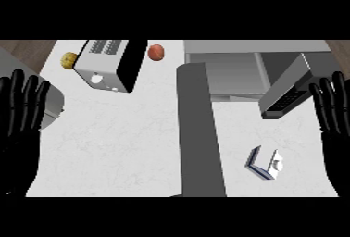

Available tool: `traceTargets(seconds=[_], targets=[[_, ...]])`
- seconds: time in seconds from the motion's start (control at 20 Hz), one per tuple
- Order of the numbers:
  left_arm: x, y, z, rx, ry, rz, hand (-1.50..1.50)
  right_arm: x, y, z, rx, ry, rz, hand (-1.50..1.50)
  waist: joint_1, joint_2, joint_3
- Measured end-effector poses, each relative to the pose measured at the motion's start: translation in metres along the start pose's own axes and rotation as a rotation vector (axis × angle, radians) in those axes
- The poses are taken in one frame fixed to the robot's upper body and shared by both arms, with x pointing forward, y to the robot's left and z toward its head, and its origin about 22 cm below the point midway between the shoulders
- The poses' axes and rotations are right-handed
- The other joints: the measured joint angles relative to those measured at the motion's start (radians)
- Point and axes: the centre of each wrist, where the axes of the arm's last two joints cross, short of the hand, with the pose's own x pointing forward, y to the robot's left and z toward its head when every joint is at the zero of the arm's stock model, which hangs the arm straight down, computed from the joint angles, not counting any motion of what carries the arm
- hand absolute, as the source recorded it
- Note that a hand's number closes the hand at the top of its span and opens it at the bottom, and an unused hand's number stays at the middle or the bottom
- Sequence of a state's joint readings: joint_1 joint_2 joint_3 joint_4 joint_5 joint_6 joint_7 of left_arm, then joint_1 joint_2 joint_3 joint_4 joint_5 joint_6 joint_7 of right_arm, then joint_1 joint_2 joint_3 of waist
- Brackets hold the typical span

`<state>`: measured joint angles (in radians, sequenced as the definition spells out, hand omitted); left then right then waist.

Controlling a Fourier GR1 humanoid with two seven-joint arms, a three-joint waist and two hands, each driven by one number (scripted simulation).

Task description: Pick up the milk, place it into the microwave and close the microwave

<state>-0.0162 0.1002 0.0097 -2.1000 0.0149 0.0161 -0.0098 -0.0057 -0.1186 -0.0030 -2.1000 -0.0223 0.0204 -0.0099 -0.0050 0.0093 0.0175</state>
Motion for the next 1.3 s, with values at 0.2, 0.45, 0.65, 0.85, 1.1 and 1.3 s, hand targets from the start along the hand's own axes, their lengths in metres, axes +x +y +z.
traceTargets(seconds=[0.2,0.45,0.65,0.85,1.1,1.3], targets=[[-0.007,0.002,-0.006,-0.001,0.028,0.007,-1.5,0.002,0.014,0.0,-0.077,-0.009,0.032,-1.5,0.002,-0.006,-0.011],[-0.024,0.011,-0.005,0.041,0.102,0.033,-1.5,0.012,0.047,0.016,-0.167,0.038,0.08,-1.5,0.001,-0.009,-0.017],[-0.023,0.025,0.008,0.063,0.14,0.052,-1.5,0.026,0.073,0.029,-0.188,0.077,0.099,-1.5,0.005,-0.011,-0.018],[-0.016,0.035,0.024,0.062,0.152,0.061,-1.5,0.03,0.091,0.04,-0.211,0.108,0.128,-1.5,0.007,-0.012,-0.018],[0.001,0.046,0.043,0.062,0.157,0.061,-1.5,0.038,0.095,0.054,-0.264,0.14,0.181,-1.5,0.007,-0.012,-0.018],[0.007,0.058,0.055,0.059,0.165,0.062,-1.5,0.029,0.102,0.064,-0.299,0.183,0.196,-1.5,0.007,-0.012,-0.018]])
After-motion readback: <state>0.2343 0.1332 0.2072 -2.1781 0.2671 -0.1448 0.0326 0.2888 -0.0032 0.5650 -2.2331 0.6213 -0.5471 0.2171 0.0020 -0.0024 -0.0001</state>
